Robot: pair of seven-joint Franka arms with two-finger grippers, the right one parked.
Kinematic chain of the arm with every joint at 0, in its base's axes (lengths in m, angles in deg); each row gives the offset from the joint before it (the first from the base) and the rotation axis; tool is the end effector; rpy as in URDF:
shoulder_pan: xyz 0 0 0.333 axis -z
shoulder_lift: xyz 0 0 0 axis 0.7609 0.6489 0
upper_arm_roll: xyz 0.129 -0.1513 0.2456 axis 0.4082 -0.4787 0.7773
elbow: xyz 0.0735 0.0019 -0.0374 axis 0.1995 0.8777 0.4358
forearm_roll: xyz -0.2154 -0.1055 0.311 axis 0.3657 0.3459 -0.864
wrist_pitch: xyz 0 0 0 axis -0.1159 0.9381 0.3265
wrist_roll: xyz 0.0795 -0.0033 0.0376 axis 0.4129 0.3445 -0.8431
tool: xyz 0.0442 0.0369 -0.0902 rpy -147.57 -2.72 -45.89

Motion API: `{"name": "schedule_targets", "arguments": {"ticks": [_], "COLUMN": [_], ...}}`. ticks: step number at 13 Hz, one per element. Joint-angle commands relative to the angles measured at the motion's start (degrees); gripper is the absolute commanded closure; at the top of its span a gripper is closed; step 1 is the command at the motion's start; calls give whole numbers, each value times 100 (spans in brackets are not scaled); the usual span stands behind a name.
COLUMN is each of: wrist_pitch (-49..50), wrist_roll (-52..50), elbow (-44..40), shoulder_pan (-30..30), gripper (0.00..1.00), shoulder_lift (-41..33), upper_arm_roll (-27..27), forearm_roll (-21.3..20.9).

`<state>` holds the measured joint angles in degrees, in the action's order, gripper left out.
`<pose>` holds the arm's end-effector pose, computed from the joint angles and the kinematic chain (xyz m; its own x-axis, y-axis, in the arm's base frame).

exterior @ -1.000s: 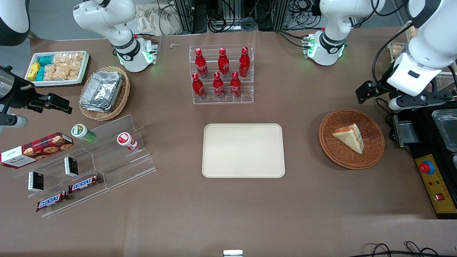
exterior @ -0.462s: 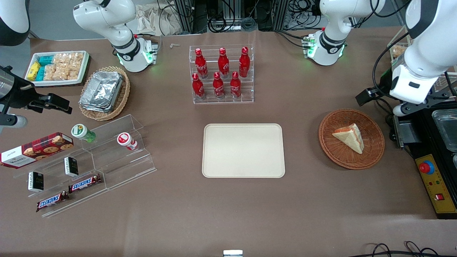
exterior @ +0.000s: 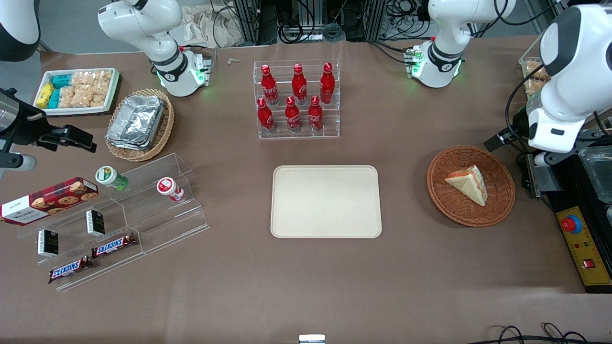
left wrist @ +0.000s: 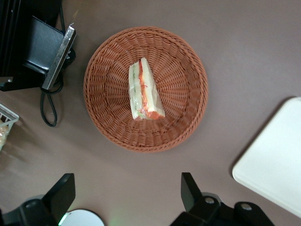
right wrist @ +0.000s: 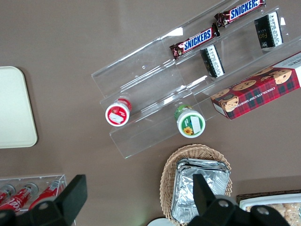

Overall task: Place sandwich from basket to tray
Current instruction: 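Move the left gripper over the wicker basket holding the sandwich, then lower the open left gripper down around the wrapped sandwich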

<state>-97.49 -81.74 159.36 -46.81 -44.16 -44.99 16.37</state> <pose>0.5176 -0.0305 0.5002 0.8655 0.4955 -0.0734 0.4861 -0.8662 -0.1157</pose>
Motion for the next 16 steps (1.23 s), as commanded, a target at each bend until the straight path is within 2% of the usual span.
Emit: {"name": "schedule_targets", "arguments": {"ticks": [1,4,7,16], "wrist_pitch": [-632,-1239,-1617,-2523], "wrist_roll": [-315,-807,-887,-1133], "elbow": [722,1162,1338,1532], "shoulder_pan": [-1,-1,-1,-1], "gripper": [0,0,0,0], "shoulder_lift": [-273,-247,-98,771], "upper_arm_roll": [106,106,133,317], "forearm_roll": [-54,-18,-10,17]}}
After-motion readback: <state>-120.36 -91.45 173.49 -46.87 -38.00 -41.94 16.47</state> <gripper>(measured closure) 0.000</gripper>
